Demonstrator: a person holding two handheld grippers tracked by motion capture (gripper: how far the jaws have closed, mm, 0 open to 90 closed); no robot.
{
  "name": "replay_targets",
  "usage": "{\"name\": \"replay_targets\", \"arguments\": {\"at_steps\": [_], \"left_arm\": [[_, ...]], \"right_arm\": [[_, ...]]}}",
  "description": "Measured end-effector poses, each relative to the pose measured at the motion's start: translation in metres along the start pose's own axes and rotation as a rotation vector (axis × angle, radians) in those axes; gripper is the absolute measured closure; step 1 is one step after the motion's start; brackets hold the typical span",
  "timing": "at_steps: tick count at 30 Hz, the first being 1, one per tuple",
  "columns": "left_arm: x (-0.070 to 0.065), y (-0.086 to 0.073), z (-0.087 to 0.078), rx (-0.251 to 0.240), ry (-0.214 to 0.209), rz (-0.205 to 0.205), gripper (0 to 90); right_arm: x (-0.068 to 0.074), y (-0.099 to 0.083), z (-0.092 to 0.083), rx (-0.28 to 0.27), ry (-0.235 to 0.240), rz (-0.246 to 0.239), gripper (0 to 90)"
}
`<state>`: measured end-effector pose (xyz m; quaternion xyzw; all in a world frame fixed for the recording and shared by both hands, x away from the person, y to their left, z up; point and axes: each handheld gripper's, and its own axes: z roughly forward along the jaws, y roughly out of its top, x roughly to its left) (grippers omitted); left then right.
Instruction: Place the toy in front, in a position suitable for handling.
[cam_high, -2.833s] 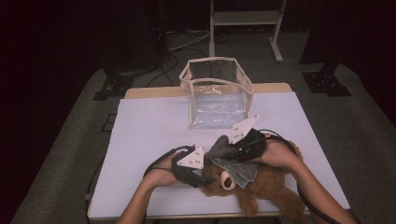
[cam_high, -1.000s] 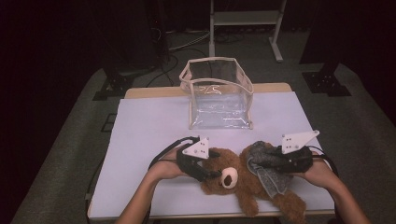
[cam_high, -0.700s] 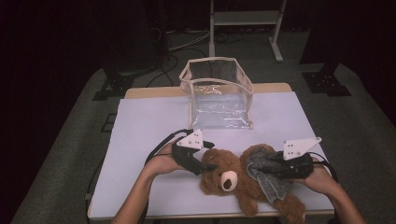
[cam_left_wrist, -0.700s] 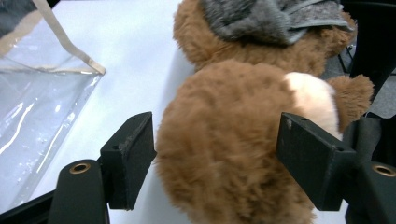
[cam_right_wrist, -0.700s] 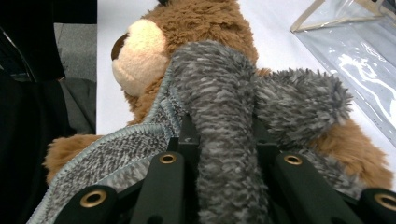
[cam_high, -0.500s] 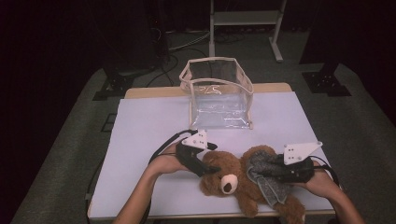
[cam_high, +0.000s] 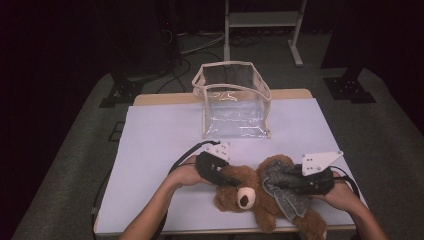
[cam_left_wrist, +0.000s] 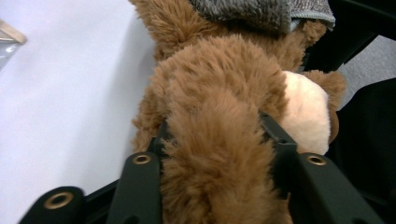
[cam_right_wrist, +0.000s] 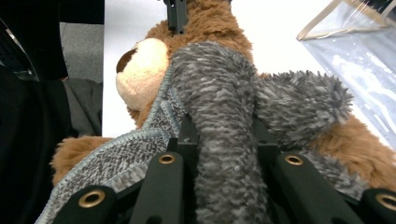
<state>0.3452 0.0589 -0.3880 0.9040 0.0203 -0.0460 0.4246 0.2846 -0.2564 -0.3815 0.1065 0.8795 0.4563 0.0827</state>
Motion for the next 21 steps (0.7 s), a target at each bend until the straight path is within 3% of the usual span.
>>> {"name": "replay_targets", "arguments": {"at_steps": [2, 5, 11, 16, 19, 21], "left_arm": [[0.001, 0.001, -0.003, -0.001, 0.000, 0.018, 64.4], [0.004, 0.009, -0.014, 0.016, 0.050, 0.037, 65.6], [0.010, 0.014, -0.035, 0.063, 0.110, 0.061, 65.7], [0.011, 0.001, -0.059, 0.065, 0.144, 0.050, 64.4], [0.006, -0.010, -0.058, 0.074, 0.134, 0.023, 59.2], [0.004, -0.016, -0.056, 0.074, 0.133, 0.001, 51.2]], "right_arm": [[-0.003, 0.003, 0.000, -0.009, 0.007, 0.003, 71.6], [-0.010, 0.008, 0.003, -0.023, 0.010, 0.014, 71.6], [-0.022, 0.028, 0.022, -0.037, 0.009, -0.012, 71.6], [-0.023, 0.045, 0.042, -0.027, 0.004, -0.043, 71.5], [-0.018, 0.048, 0.052, -0.012, 0.023, -0.056, 71.6], [-0.012, 0.045, 0.058, 0.004, 0.043, -0.064, 71.9]]}}
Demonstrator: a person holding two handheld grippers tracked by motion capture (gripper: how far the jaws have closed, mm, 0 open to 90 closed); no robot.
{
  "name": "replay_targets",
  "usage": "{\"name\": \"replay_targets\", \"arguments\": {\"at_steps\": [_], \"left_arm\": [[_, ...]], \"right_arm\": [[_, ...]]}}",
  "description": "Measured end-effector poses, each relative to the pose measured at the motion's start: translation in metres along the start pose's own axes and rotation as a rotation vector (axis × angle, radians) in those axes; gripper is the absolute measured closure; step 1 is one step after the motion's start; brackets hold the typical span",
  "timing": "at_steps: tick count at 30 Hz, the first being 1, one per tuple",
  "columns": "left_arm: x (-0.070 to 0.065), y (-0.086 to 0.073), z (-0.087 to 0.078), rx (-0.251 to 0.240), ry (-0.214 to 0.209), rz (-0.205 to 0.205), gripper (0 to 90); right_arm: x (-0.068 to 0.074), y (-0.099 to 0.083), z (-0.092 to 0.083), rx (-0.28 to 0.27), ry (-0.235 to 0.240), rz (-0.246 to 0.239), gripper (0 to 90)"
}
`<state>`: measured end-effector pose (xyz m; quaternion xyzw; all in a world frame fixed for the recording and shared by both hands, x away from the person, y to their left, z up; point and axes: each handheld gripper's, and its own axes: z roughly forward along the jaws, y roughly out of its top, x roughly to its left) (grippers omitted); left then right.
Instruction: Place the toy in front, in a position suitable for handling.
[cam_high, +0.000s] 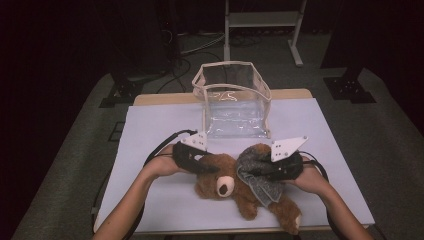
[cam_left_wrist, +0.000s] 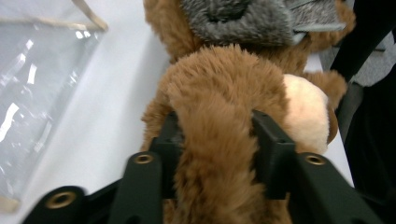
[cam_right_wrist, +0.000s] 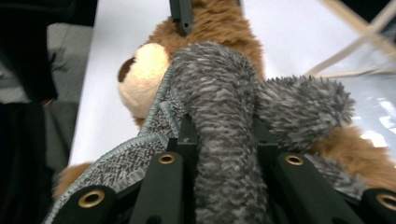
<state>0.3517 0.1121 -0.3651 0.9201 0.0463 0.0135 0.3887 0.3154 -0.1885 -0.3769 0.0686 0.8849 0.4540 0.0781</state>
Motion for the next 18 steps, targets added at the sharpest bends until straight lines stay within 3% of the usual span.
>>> {"name": "replay_targets", "arguments": {"at_steps": [2, 7, 10, 15, 18], "left_arm": [[-0.004, -0.005, -0.002, -0.044, -0.001, -0.035, 48.3], [-0.023, -0.004, 0.000, -0.024, 0.023, 0.014, 51.3], [-0.028, -0.004, 0.002, -0.023, 0.027, 0.033, 52.3], [-0.031, -0.008, 0.002, -0.039, 0.035, 0.065, 52.8], [-0.032, -0.008, 0.002, -0.037, 0.045, 0.071, 52.4]], "right_arm": [[0.006, -0.001, 0.003, 0.004, 0.002, -0.007, 72.0], [0.017, -0.001, 0.000, 0.012, -0.005, -0.016, 72.1], [0.017, 0.009, -0.006, 0.024, -0.020, -0.042, 72.3], [0.002, 0.023, -0.024, -0.041, -0.056, -0.031, 72.2], [-0.009, 0.016, -0.026, 0.015, -0.085, -0.007, 72.2]]}}
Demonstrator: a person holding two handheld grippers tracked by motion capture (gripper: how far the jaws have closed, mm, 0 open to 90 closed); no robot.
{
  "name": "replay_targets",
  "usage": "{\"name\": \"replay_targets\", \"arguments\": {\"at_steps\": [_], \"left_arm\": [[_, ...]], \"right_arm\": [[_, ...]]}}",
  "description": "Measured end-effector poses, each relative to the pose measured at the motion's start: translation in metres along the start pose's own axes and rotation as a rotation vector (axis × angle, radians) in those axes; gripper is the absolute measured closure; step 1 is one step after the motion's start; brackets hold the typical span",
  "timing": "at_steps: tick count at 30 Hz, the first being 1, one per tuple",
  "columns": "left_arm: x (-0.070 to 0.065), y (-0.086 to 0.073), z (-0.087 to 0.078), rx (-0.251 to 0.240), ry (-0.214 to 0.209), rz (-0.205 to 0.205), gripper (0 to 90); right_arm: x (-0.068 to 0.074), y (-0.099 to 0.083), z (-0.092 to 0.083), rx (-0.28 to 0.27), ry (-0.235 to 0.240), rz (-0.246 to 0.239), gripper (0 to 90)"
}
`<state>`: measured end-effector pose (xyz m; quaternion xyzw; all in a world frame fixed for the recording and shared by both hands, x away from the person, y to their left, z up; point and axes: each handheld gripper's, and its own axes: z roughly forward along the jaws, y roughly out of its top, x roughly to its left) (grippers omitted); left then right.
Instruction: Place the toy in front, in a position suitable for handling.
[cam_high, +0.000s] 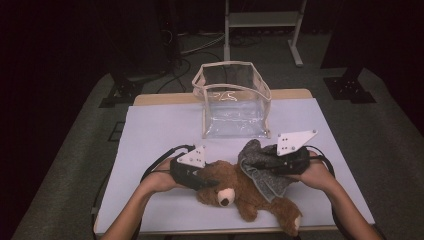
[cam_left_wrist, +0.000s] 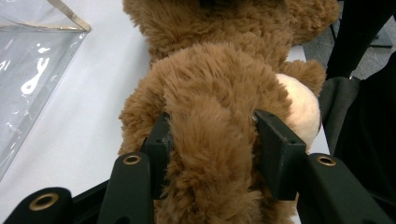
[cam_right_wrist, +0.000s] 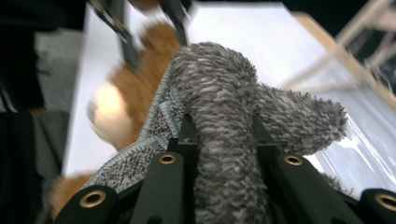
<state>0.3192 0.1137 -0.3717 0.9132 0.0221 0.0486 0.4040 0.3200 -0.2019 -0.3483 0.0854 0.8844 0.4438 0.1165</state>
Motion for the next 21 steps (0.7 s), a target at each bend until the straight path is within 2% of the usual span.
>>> {"name": "replay_targets", "arguments": {"at_steps": [2, 5, 7, 9, 10, 12, 13, 14, 15, 19, 21], "left_arm": [[0.000, 0.001, 0.001, -0.003, 0.006, 0.002, 50.9], [0.002, 0.002, 0.001, -0.019, 0.022, -0.006, 43.5], [0.005, 0.004, 0.001, -0.027, 0.044, -0.021, 33.3], [0.008, 0.004, 0.001, -0.034, 0.035, -0.044, 28.2], [0.008, 0.004, 0.002, -0.039, 0.023, -0.050, 29.3], [0.008, 0.004, 0.004, -0.028, 0.004, -0.048, 37.9], [0.008, 0.002, 0.010, 0.012, 0.022, -0.025, 43.5], [0.007, 0.001, 0.013, 0.023, 0.034, -0.005, 48.7], [0.009, 0.002, 0.014, 0.024, 0.040, -0.003, 51.0], [0.012, 0.012, 0.014, 0.061, 0.079, 0.044, 54.2], [0.016, 0.016, 0.015, 0.067, 0.094, 0.050, 54.3]], "right_arm": [[0.000, -0.011, 0.006, 0.054, -0.002, 0.010, 72.2], [0.003, -0.027, 0.005, 0.022, 0.006, 0.090, 72.9], [0.006, -0.033, 0.005, 0.018, 0.005, 0.118, 73.3], [0.008, -0.038, 0.003, -0.001, 0.002, 0.145, 73.4], [0.009, -0.039, 0.002, -0.004, 0.000, 0.145, 73.5], [0.010, -0.041, 0.000, -0.008, -0.004, 0.147, 73.5], [0.011, -0.042, -0.001, -0.013, -0.004, 0.147, 73.5], [0.012, -0.044, -0.002, -0.017, 0.000, 0.152, 73.5], [0.013, -0.045, -0.002, -0.017, 0.002, 0.156, 73.5], [0.013, -0.047, -0.003, -0.022, -0.007, 0.166, 73.5], [0.013, -0.048, -0.004, -0.024, -0.014, 0.172, 73.5]]}}
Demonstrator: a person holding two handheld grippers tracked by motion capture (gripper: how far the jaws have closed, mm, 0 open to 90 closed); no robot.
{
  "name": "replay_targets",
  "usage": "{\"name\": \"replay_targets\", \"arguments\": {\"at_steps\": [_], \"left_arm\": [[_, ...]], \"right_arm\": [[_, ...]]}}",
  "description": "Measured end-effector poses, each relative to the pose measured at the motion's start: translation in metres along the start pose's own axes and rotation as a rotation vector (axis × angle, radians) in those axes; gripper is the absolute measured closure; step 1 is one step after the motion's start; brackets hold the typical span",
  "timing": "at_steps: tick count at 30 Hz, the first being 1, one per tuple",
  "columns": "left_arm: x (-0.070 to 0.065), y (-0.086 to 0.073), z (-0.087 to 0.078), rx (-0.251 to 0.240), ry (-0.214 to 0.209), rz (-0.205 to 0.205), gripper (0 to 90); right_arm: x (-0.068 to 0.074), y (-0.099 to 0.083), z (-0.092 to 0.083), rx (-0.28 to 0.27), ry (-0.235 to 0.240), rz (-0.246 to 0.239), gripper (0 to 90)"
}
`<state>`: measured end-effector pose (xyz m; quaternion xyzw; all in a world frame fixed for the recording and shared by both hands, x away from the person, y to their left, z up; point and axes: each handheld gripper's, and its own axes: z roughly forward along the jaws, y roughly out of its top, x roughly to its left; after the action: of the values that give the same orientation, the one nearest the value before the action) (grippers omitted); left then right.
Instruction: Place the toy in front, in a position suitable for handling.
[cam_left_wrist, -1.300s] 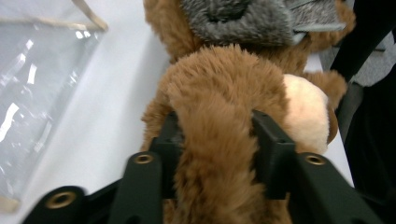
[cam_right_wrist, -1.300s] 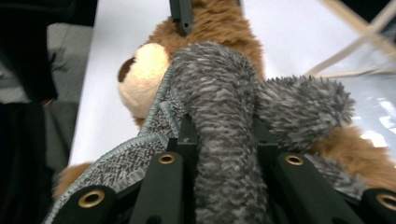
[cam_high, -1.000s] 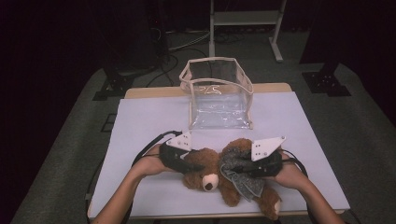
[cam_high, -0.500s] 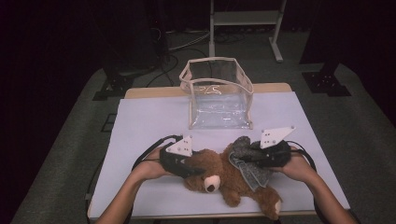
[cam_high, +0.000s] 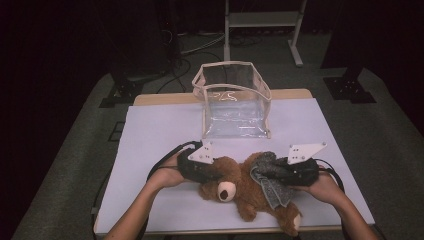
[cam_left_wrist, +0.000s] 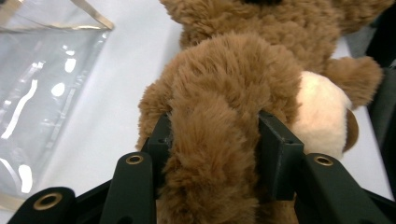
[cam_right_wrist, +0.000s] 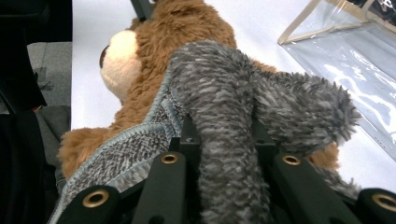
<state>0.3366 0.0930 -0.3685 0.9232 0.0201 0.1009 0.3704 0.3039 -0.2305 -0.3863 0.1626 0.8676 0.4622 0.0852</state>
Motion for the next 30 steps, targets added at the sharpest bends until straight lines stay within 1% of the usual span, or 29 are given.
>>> {"name": "replay_targets", "arguments": {"at_steps": [3, 6, 7, 9, 11, 12, 14, 16, 18, 20, 21, 23, 24, 25, 26, 28, 29, 30], "left_arm": [[0.006, 0.004, 0.000, -0.016, 0.009, -0.010, 54.1], [0.011, 0.006, -0.001, -0.034, 0.000, -0.030, 52.0], [0.013, 0.005, -0.001, -0.045, -0.011, -0.052, 50.5], [0.014, 0.004, -0.003, -0.055, -0.037, -0.080, 48.2], [0.010, 0.001, -0.004, -0.052, -0.055, -0.089, 48.2], [0.008, 0.000, -0.004, -0.047, -0.061, -0.088, 48.7], [0.000, -0.005, -0.005, -0.039, -0.063, -0.072, 49.8], [-0.007, -0.010, -0.008, -0.060, -0.058, -0.072, 50.6], [-0.013, -0.015, -0.010, -0.074, -0.045, -0.065, 50.9], [-0.018, -0.019, -0.011, -0.098, -0.045, -0.056, 51.2], [-0.021, -0.020, -0.012, -0.103, -0.038, -0.045, 51.4], [-0.026, -0.021, -0.013, -0.111, -0.037, -0.035, 51.7], [-0.027, -0.021, -0.013, -0.107, -0.035, -0.027, 51.7], [-0.028, -0.021, -0.014, -0.106, -0.036, -0.029, 51.6], [-0.029, -0.021, -0.014, -0.103, -0.037, -0.031, 51.5], [-0.030, -0.023, -0.015, -0.106, -0.039, -0.033, 51.2], [-0.029, -0.024, -0.015, -0.112, -0.041, -0.039, 51.2], [-0.029, -0.025, -0.014, -0.120, -0.046, -0.045, 51.1]], "right_arm": [[0.000, -0.001, -0.002, 0.002, -0.009, 0.006, 73.5], [0.000, -0.004, -0.004, -0.004, -0.010, 0.012, 73.5], [0.000, -0.005, -0.005, -0.009, -0.010, 0.014, 73.5], [0.001, -0.006, -0.005, -0.016, -0.009, 0.016, 73.5], [0.002, -0.006, -0.005, -0.018, -0.007, 0.011, 73.5], [0.004, -0.005, -0.004, -0.016, -0.005, 0.005, 73.5], [0.006, -0.002, -0.004, -0.007, -0.001, -0.011, 73.4], [0.010, 0.010, -0.005, 0.018, -0.012, -0.061, 73.3], [0.012, 0.025, -0.005, 0.023, -0.011, -0.111, 73.2], [0.014, 0.038, -0.003, 0.019, -0.010, -0.144, 73.1], [0.015, 0.044, -0.001, 0.016, -0.005, -0.156, 73.1], [0.017, 0.056, 0.006, 0.019, 0.002, -0.192, 73.0], [0.017, 0.059, 0.009, 0.026, 0.004, -0.199, 73.0], [0.016, 0.061, 0.012, 0.032, 0.011, -0.203, 73.0], [0.015, 0.060, 0.014, 0.041, 0.017, -0.198, 73.0], [0.010, 0.053, 0.015, 0.070, 0.025, -0.187, 73.0], [0.008, 0.047, 0.015, 0.082, 0.030, -0.170, 72.9], [0.005, 0.040, 0.014, 0.079, 0.035, -0.149, 73.0]]}}
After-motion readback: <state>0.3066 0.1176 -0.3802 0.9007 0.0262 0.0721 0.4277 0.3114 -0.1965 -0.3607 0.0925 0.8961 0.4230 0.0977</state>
